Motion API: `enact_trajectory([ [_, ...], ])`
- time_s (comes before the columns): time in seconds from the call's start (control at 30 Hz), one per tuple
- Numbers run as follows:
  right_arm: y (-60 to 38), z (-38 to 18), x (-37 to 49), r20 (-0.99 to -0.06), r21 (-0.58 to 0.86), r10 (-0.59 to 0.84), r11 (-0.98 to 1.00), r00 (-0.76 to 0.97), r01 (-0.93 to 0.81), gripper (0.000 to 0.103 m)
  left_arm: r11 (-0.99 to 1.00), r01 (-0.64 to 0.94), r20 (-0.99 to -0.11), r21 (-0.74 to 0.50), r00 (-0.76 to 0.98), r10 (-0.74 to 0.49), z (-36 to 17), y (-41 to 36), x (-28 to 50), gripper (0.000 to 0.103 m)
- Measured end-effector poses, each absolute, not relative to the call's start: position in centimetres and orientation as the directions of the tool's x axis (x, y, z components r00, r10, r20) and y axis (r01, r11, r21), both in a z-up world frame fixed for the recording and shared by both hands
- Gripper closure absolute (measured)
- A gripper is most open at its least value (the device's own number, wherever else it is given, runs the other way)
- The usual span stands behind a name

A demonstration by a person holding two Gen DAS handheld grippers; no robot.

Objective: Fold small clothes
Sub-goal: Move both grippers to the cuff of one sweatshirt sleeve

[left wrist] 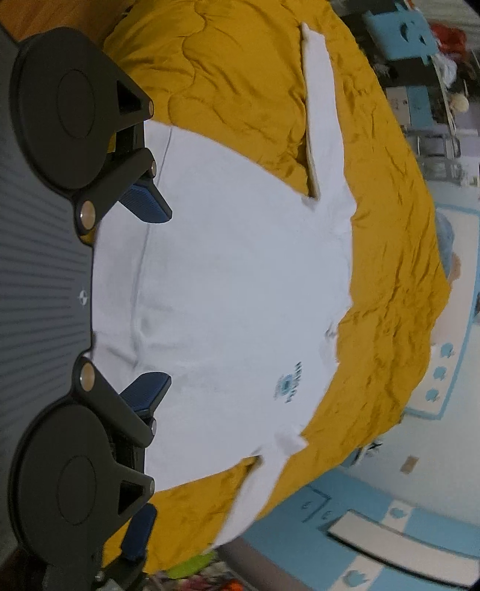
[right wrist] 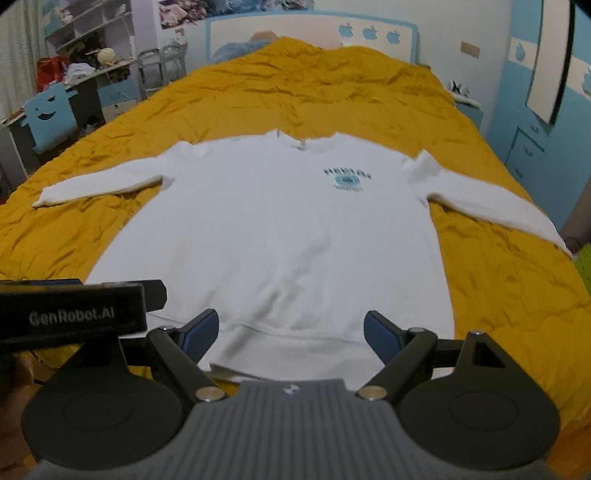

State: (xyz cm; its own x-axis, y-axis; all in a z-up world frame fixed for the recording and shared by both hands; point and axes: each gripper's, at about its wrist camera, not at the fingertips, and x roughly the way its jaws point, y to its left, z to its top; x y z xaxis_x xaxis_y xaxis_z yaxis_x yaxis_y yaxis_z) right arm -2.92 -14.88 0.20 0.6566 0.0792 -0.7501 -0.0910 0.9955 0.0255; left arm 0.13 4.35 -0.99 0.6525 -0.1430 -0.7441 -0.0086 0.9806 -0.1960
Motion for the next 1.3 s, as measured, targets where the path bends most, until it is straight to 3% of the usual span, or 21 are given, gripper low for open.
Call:
enact_trajectory([
  [0.4, -7.1, 0.8, 0.0, -0.685, -0.085, 0.167, 0.948, 0.709, -0.306, 0.021, 0.883, -0.256, -0.698, -0.393, 0.708, -0.105, -1.3, 16.0, 3.3, 0.000],
  [0.67, 2.1, 0.2, 2.4, -0.568, -0.202, 0.284, 0.862, 0.772, -0.465, 0.021, 0.737, -0.469, -0.702, -0.486, 0.712, -0.010, -3.8, 28.4, 5.6, 0.000],
  [0.83, 8.0, -1.1, 3.0, -0.514, -0.331, 0.308, 0.790, 0.801, -0.517, 0.021, 0.630, -0.491, -0.666, -0.601, 0.744, -0.056, -6.0, 35.4, 7.3, 0.000],
  [1.0, 13.3, -3.5, 3.6, -0.441, -0.501, 0.320, 0.688, 0.838, -0.526, 0.022, 0.534, -0.503, -0.604, -0.680, 0.797, -0.019, -8.5, 41.6, 9.6, 0.000],
  [1.3, 17.7, -6.5, 4.6, -0.395, -0.591, 0.306, 0.637, 0.866, -0.495, 0.024, 0.289, -0.469, -0.512, -0.834, 0.854, -0.092, -14.9, 49.6, 14.6, 0.001],
])
